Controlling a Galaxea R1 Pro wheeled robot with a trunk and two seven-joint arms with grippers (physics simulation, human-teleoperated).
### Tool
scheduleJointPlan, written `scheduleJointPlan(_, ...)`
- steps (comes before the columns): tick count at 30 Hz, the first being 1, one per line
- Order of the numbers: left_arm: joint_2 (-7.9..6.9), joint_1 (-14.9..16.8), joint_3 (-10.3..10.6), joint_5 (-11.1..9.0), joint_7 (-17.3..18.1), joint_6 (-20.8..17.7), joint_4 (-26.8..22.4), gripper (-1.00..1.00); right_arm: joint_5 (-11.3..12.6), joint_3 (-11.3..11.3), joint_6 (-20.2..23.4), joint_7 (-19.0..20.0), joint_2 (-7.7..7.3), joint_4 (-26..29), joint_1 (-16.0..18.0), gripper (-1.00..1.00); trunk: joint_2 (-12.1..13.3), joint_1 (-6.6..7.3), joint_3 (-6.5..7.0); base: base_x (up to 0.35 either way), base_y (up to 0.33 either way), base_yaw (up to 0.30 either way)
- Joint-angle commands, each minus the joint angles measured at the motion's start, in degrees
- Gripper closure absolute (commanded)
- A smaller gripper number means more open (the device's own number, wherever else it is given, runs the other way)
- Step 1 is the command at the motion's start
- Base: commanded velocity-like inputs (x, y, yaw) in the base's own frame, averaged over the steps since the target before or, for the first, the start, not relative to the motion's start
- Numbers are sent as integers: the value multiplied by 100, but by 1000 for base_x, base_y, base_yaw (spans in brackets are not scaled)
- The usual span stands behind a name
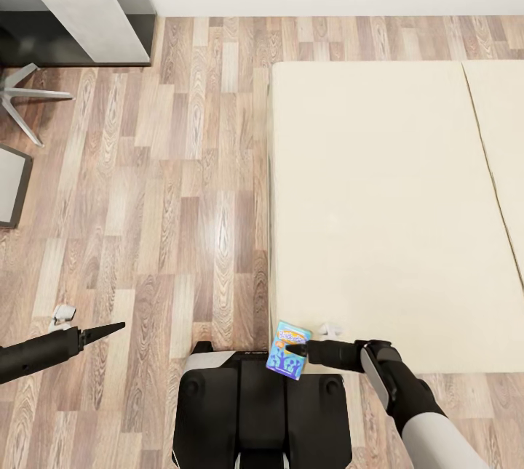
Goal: Put all the toys in the child's room - the three board games (two on the bed and one on the table), the two jigsaw puzzles on the table, and the tennis ball on the table - inside the toy box on the table in the child's room.
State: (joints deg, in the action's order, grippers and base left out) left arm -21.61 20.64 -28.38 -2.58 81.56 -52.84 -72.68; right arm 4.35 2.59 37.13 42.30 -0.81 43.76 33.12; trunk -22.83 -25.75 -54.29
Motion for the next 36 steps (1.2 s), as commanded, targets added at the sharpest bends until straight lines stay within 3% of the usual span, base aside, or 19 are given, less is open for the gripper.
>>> scheduleJointPlan(1,-1,1,-1,-5,18,-60,-1,-100,46,9,51,3,-7,4,-6,-100,-9,-3,-5,0,0,0)
scheduleJointPlan(18,-1,1,-1,-2,18,-60,-1,-100,57,21,55,56,-81,66,-101,-100,-9,-3,4,0,0,0)
scheduleJointPlan(30,-1,1,-1,1,18,-60,-1,-100,65,20,45,80,-86,98,-152,-100,-9,-3,92,0,0,0)
scheduleJointPlan(36,-1,1,-4,3,18,-60,-1,-100,66,22,48,282,-91,329,-249,-100,-9,-3,147,0,0,0)
